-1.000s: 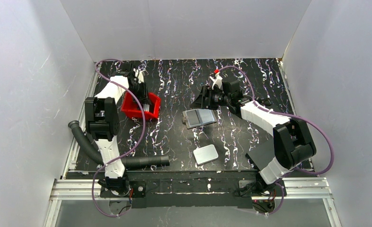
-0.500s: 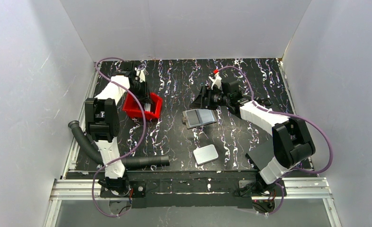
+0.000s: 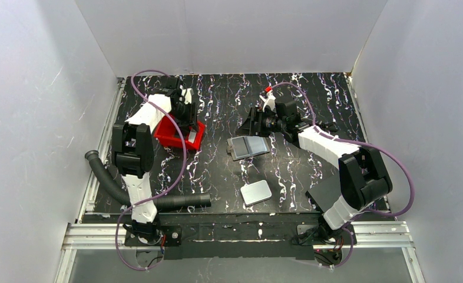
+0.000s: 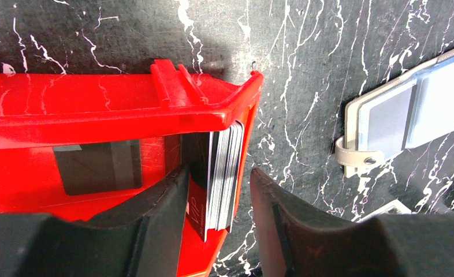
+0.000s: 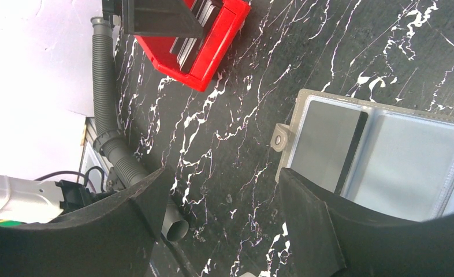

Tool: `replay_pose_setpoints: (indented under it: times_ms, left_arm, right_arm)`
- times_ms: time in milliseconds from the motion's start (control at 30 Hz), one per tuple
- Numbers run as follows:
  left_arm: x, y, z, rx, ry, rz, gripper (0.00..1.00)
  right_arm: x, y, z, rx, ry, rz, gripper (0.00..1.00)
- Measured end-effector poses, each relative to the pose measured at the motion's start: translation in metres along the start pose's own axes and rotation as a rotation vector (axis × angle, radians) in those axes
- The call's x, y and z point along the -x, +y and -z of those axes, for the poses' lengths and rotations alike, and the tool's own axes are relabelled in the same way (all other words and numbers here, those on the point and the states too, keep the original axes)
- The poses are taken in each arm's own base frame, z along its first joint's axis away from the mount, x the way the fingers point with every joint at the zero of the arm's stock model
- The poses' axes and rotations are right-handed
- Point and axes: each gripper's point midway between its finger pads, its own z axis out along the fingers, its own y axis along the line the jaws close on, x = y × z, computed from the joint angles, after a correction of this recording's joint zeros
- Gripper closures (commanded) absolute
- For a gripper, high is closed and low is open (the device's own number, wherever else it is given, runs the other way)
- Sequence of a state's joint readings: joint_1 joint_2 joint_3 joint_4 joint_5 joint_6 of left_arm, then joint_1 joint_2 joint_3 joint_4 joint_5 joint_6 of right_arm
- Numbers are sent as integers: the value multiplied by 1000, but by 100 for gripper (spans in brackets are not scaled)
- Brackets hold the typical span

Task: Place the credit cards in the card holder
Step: Pick up the credit card from the storage box.

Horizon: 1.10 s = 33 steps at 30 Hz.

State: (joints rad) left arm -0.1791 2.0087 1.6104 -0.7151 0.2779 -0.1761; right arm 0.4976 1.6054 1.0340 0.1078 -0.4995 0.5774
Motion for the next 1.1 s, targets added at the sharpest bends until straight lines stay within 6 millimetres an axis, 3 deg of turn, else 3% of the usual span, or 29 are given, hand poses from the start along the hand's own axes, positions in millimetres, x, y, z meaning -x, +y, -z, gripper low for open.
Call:
replay_pose_setpoints:
  times_ms: [700, 1100]
  left_arm:
    - [1, 3, 0, 15, -5, 0, 88]
    - [2, 3, 2, 18, -9, -1, 94]
  right_arm:
    - [0, 0, 0, 1, 0, 0, 23]
    - [0, 0, 0, 1, 0, 0, 23]
